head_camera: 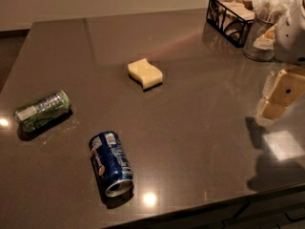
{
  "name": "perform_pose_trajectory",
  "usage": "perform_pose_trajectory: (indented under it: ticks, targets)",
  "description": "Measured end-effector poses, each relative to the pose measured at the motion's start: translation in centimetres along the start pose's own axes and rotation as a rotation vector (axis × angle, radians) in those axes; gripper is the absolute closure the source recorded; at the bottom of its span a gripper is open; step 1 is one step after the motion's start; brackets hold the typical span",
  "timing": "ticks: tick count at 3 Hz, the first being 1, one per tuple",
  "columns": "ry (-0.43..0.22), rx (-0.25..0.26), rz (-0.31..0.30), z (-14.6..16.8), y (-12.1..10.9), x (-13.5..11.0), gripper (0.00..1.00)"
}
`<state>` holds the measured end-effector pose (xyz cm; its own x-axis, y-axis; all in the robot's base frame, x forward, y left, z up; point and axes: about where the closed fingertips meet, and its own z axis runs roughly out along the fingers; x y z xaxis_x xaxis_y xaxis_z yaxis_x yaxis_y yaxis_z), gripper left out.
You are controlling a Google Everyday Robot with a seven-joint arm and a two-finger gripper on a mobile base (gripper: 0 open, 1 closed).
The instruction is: Place pepsi can upright
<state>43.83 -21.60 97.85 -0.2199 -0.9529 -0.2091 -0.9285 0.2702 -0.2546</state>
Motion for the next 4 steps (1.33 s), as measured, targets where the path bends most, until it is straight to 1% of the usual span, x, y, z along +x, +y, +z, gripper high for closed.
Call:
perform_pose_trajectory:
  ticks: [1, 2, 3, 4]
  targets:
    - [0.000, 0.000, 0.000, 0.0, 0.0, 0.0, 0.00]
    - [-0.008, -0.024, -0.061, 0.3, 0.2, -1.4, 0.00]
    - [-0.074, -0.077, -0.256, 1.8, 1.7, -6.4, 0.00]
    - [-0.169, -0.116, -0.439, 2.6, 3.7, -9.7, 0.00]
